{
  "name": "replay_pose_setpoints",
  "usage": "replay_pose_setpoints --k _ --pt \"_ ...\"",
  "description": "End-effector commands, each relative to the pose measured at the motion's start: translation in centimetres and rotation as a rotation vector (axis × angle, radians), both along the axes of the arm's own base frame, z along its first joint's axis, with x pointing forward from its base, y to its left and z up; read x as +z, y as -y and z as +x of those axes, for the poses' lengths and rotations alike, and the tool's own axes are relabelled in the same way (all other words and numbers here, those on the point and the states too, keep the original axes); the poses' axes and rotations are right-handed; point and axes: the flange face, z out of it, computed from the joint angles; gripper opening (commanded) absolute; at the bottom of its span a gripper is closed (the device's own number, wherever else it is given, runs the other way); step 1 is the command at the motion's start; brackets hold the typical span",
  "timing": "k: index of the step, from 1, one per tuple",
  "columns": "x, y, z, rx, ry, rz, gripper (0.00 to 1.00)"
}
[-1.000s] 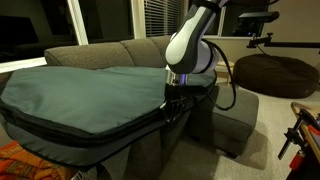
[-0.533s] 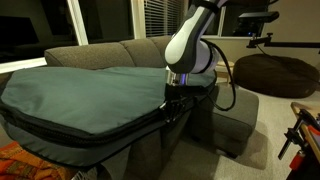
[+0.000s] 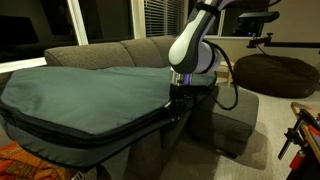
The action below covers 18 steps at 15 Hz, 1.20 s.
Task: Zip the green bag
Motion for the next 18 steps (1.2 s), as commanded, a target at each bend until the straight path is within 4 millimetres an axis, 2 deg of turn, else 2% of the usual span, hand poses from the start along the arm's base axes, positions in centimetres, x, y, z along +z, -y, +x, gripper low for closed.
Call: replay_pose_setpoints --k 1,3,5,8,18 --pt "0.1 6.6 -2.1 -0.061 -0.023 -0.021 0.04" --pt "-0.3 8.5 -2.5 -0.083 -0.029 -0.029 0.04" --pt "-0.6 9.5 -2.7 -0.095 -0.033 -0.03 0.04" --pt "-0.5 8.7 -2.4 -0.081 -0.033 -0.031 0.04" --pt "-0.7 9.8 -2.6 -0.1 -0.039 -0.027 0.04"
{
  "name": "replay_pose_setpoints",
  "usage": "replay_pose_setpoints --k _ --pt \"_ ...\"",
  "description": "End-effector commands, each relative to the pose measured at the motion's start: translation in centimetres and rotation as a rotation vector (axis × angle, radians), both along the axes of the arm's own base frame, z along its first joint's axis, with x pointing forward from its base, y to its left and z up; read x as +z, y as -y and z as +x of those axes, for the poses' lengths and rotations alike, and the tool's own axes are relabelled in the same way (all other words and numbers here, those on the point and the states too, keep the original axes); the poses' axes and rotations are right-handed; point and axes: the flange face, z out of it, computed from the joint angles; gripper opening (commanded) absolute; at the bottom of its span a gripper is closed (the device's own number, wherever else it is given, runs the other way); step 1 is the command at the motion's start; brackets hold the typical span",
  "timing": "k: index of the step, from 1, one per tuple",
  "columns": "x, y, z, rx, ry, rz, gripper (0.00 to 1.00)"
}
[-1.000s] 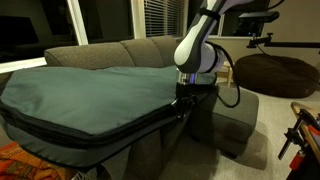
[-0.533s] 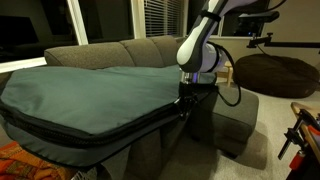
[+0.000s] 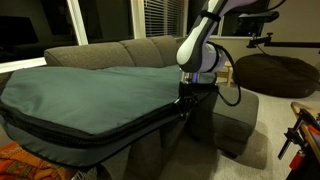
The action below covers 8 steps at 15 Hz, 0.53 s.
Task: Zip the green bag
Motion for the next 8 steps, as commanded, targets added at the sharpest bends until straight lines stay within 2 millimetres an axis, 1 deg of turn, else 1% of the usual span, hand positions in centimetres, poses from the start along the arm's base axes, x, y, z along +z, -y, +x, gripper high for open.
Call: replay_pose_setpoints --k 1,8 --pt "0.47 3.94 -1.3 -0.039 -0.017 -0.012 0.04" --pt "0.42 4.7 -1.41 -0.065 -0.027 -0.002 0.04"
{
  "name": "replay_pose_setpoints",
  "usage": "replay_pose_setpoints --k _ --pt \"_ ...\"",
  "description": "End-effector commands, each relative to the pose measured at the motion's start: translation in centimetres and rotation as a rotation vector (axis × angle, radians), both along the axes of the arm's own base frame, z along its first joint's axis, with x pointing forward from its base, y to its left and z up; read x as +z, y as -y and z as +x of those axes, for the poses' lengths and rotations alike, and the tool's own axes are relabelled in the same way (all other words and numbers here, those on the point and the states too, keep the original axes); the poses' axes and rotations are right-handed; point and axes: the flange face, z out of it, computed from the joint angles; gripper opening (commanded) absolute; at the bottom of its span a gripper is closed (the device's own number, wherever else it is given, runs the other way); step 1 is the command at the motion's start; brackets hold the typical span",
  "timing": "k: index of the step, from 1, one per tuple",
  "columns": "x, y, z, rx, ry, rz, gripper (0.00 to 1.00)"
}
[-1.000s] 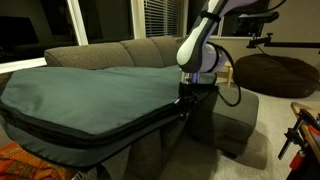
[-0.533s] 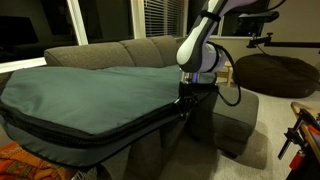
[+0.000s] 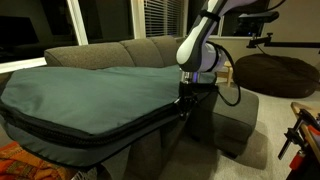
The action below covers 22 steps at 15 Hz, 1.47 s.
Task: Zip the green bag
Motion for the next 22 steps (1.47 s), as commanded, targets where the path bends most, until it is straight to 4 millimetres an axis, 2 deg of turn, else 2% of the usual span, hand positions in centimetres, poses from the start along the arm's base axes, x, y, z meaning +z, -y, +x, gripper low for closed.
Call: replay_pose_setpoints --k 1,6,13,14,15,19,22 --pt "0.4 4.6 -1.4 -0.059 -0.022 -0.008 0.04" --pt "0.0 7.0 -2.0 -0.109 -0.031 -0.003 0.04" --pt "0.0 6.8 -1.6 -0.105 -0.04 0.006 0.04" --pt "-0.8 4.1 -0.7 -0.075 -0.031 0.007 0.31" --pt "-0.9 3.8 -0.6 -0.071 -0.031 0.009 0.07" --pt "-0.9 3.9 -0.6 -0.073 -0.031 0.007 0.31" --pt "-0.9 3.9 -0.6 -0.073 -0.031 0.007 0.31"
